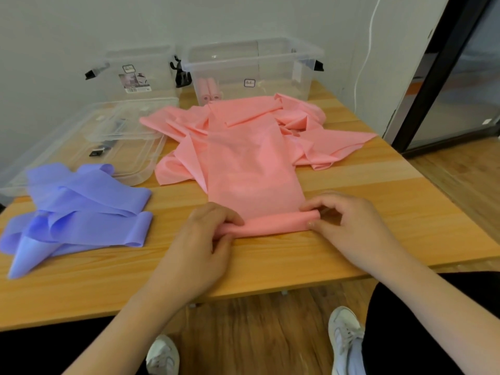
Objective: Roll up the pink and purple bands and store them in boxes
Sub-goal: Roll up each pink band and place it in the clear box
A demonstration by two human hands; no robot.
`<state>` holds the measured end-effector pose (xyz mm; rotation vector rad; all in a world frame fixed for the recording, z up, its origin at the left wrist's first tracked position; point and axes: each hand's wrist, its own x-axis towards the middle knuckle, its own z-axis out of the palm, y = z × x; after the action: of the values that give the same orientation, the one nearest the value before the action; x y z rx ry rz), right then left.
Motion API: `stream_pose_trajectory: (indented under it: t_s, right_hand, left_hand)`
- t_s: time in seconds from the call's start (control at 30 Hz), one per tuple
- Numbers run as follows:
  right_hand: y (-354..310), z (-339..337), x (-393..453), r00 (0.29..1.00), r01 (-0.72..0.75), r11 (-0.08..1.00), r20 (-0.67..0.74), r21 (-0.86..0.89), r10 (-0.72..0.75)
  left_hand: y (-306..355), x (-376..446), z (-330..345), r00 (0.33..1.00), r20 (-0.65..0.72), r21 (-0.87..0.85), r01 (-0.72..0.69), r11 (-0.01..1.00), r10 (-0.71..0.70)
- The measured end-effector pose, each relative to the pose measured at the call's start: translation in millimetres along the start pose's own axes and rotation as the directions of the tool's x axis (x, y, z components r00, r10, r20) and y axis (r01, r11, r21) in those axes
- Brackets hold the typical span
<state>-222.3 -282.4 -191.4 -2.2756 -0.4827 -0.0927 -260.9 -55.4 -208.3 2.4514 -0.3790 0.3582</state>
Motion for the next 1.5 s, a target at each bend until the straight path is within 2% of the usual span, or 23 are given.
stream_pose_trajectory:
  t_s: [0.2,0.33,0.43,0.53,0.6,0.67,0.77,0.93,1.0,1.13,1.2,1.3,1.4,1.5]
  right_hand:
    - [2,3,0,1.000,-0.026,0.999,-0.007,-0.031,0.025]
    - [6,6,2,0.999,0.009,0.990,-0.039,-0.137,-0.015]
    - [7,1,5,0.999,0.041,0.991,-0.005,-0.124,-0.042]
    - [6,-1,4,0.990,0.118,0.985,0.093,-0.124,-0.107]
    - [4,-1,2,0.994,0.103,0.990,0.056,-0.094,-0.098]
    - [4,0,2,0.997,0.076,0.996,-0.003,-0.055,-0.076]
    - [5,0,3,0.997,0.073,0.995,-0.017,-0.074,-0.074]
    - [7,-4,4,0.993,0.097,0.988,0.083,-0.117,-0.088]
    - [6,-4,4,0.997,0.071,0.991,0.047,-0.110,-0.066]
    - [6,-6,2,1.000,0.000,1.000,-0.009,-0.014,0.000]
    - [4,-4,1,1.000,0.007,1.000,-0.016,-0.030,-0.007]
    - [-3,4,-3,0.999,-0.015,1.000,0.043,0.007,0.015]
    - [-11,12,-10,0.988,-0.097,0.983,0.136,0.153,0.076]
    - [-7,12,-10,0.985,-0.058,0.996,0.166,0.064,0.046]
  left_hand:
    - [1,2,-5,0.997,-0.055,-0.009,0.056,0.998,-0.057]
    - [1,0,-3,1.000,-0.029,0.116,0.003,0.993,0.000]
    - [-5,0,-6,0.999,0.007,0.195,-0.036,0.980,0.035]
    - [-6,1,-9,0.999,0.016,0.122,-0.036,0.992,0.035]
    - [-5,2,-10,1.000,-0.008,0.055,0.026,0.998,-0.025]
    - [-5,1,-13,1.000,0.012,0.015,0.012,1.000,-0.012]
    - [-8,3,-17,0.994,0.083,0.052,-0.080,0.995,0.075]
    - [-7,2,-14,0.999,0.004,0.042,-0.049,0.998,0.049]
    - [-7,1,-15,0.999,-0.004,0.015,-0.036,0.999,0.036]
    - [-9,-1,-14,0.993,0.072,0.088,-0.098,0.991,0.092]
    - [-7,-2,-12,0.996,0.039,0.085,-0.082,0.993,0.079]
    - [-2,-5,-6,0.999,0.017,0.044,-0.029,0.999,0.029]
    - [4,-13,3,0.995,0.092,0.066,-0.050,0.997,0.044]
    - [3,-11,3,0.997,0.079,0.026,0.012,1.000,-0.014]
